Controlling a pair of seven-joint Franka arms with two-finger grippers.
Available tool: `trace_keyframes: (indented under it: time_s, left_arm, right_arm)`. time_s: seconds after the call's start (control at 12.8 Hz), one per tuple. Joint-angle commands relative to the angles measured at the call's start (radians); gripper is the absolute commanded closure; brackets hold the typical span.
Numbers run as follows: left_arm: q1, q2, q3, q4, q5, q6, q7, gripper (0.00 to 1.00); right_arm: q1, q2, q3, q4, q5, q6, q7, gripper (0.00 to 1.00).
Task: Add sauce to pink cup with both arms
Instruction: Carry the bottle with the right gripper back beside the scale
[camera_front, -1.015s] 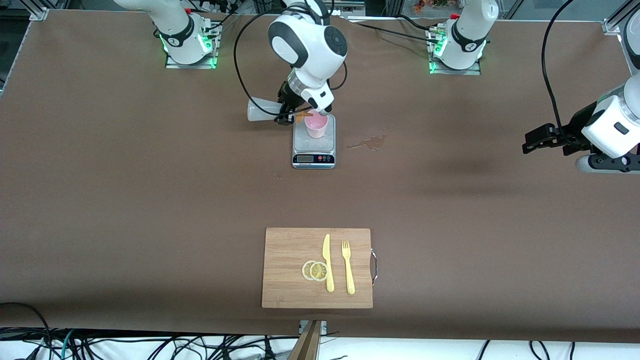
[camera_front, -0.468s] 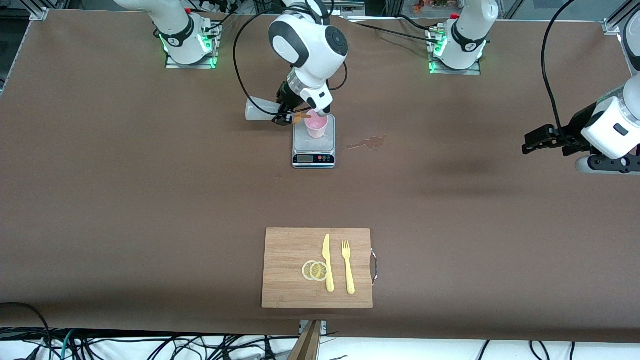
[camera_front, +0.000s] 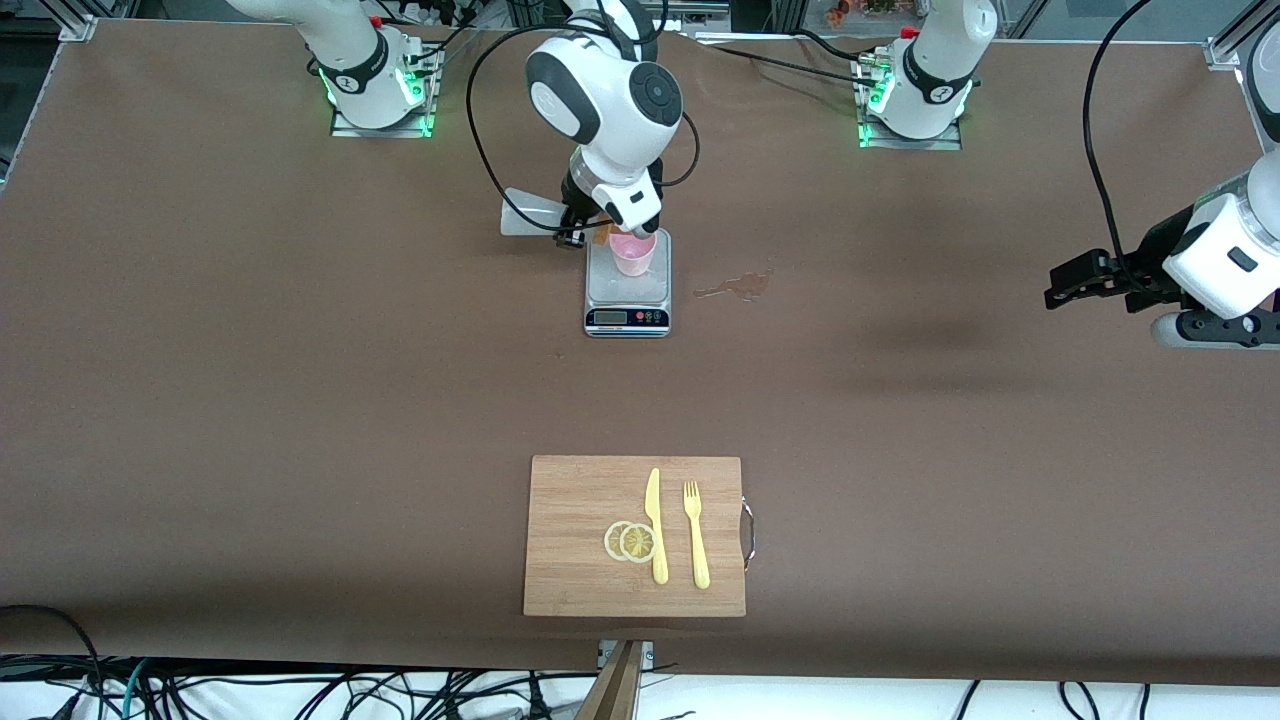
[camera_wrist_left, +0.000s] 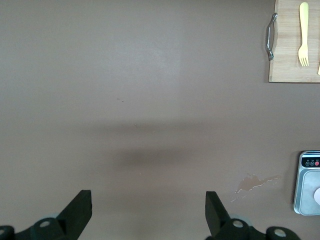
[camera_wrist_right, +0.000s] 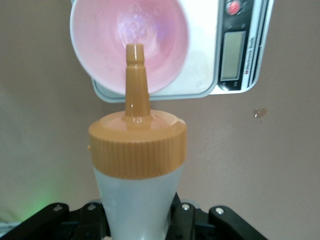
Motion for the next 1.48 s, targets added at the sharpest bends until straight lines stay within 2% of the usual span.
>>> trace_keyframes:
  time_s: [0.0,0.16,0.39,0.47,0.7,0.86,1.09,1.25,1.41]
  left_arm:
    - [0.002,0.016,0.002,0.034,0.007,-0.017,0.025,0.00]
    - [0.004,0.016,0.002,0.034,0.007,-0.017,0.027,0.00]
    - [0.004,0.016,0.002,0.034,0.007,-0.017,0.027,0.00]
    - [0.004,0.016,0.002,0.034,0.007,-0.017,0.027,0.00]
    - [0.004,0.016,0.002,0.034,0.007,-0.017,0.027,0.00]
    - [0.002,0.016,0.002,0.034,0.007,-0.017,0.025,0.00]
    - [0.001,0.017,0.002,0.034,0.007,-0.017,0.021,0.00]
    - [-0.001,0.016,0.002,0.034,0.007,-0.017,0.021,0.00]
    - [-0.002,0.017,0.002,0.034,0.007,-0.017,0.019,0.00]
  right_arm:
    - [-0.009,-0.044,-0.038,-0.031,0.089,0.052,-0.057,0.86]
    - [-0.009,-0.054,-0.079,-0.032,0.175,0.061,-0.090,0.86]
    - [-0.012,-0.096,-0.112,-0.049,0.223,0.063,-0.157,0.86]
    - [-0.017,-0.116,-0.138,-0.064,0.275,0.060,-0.227,0.86]
    - [-0.018,-0.166,-0.285,-0.097,0.440,0.045,-0.492,0.86]
    - [-0.020,-0.165,-0.386,-0.095,0.587,-0.001,-0.637,0.86]
    - [-0.037,-0.159,-0.524,-0.095,0.723,-0.102,-0.848,0.86]
    - [-0.135,-0.148,-0.531,-0.097,0.813,-0.187,-1.006,0.86]
    - [-0.239,-0.130,-0.531,-0.095,0.865,-0.248,-1.155,0.86]
